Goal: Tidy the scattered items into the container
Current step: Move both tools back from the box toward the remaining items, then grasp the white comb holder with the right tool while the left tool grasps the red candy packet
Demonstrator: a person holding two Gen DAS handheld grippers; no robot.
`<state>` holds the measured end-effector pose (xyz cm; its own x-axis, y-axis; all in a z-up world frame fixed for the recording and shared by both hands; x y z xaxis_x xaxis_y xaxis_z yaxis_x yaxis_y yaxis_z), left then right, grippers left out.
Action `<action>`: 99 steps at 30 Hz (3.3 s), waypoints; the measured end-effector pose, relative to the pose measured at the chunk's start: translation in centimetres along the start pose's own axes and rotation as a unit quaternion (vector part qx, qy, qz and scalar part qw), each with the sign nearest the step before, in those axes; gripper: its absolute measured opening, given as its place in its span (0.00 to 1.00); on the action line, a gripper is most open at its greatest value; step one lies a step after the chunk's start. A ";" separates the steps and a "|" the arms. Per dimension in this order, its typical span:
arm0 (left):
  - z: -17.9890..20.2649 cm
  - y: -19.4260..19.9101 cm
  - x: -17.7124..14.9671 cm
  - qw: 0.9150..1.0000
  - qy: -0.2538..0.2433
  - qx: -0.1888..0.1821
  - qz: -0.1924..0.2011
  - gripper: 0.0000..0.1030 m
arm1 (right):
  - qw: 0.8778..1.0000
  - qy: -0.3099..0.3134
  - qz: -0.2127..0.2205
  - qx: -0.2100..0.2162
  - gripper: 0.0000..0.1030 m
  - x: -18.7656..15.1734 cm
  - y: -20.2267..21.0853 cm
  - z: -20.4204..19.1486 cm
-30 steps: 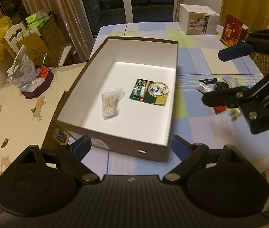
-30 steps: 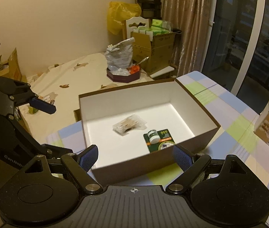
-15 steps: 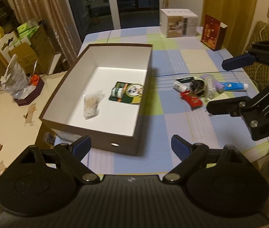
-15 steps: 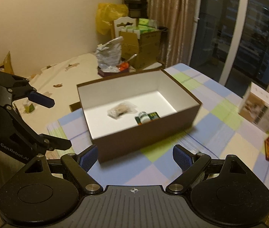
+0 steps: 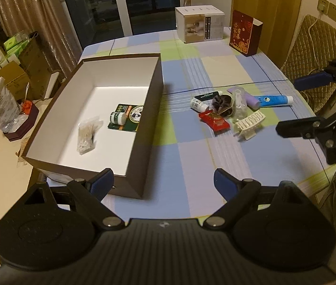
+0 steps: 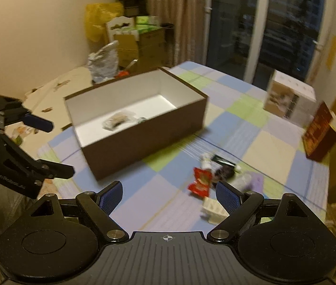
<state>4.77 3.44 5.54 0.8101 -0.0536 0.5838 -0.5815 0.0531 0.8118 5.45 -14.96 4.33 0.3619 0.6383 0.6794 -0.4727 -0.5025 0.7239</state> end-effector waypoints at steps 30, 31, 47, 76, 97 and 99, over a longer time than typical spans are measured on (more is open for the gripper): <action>4.2 -8.6 1.8 0.998 -0.024 -0.044 -0.031 0.86 | 0.997 -0.042 -0.061 -0.014 0.88 -5.4 -3.7 6.1; 4.2 -9.0 2.0 0.998 -0.025 -0.045 -0.033 0.86 | 0.998 -0.021 -0.063 -0.006 0.88 -5.5 -4.2 6.2; 4.1 -14.4 2.1 0.996 -0.020 -0.056 -0.073 0.86 | 0.972 0.204 -0.097 0.070 0.88 -7.1 -13.5 8.7; 8.5 -23.7 7.2 0.991 0.019 -0.112 -0.068 0.55 | 0.979 -0.067 -0.191 0.016 0.30 -11.0 -13.1 11.6; 7.3 -26.7 5.8 0.987 0.013 -0.117 -0.112 0.29 | 0.982 -0.089 -0.166 -0.001 0.30 -10.9 -13.7 11.3; 7.8 -26.9 5.4 0.985 0.001 -0.120 -0.120 0.29 | 0.982 -0.091 -0.164 -0.006 0.30 -11.1 -13.9 11.4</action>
<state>24.18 -6.04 -13.05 0.9227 -0.0913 0.3746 -0.3384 0.2738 0.9003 17.19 -21.69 -11.89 0.6339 0.6484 0.4217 -0.3164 -0.2801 0.9063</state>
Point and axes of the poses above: each gripper's, at about its wrist camera, not at the fingertips, and y roughly against the way its jaws point, z to its right, x to its top, the point moved 2 cm from there along -y, roughly the way its jaws point, and after that the axes turned 11 degrees about y, right-handed, at the moved point
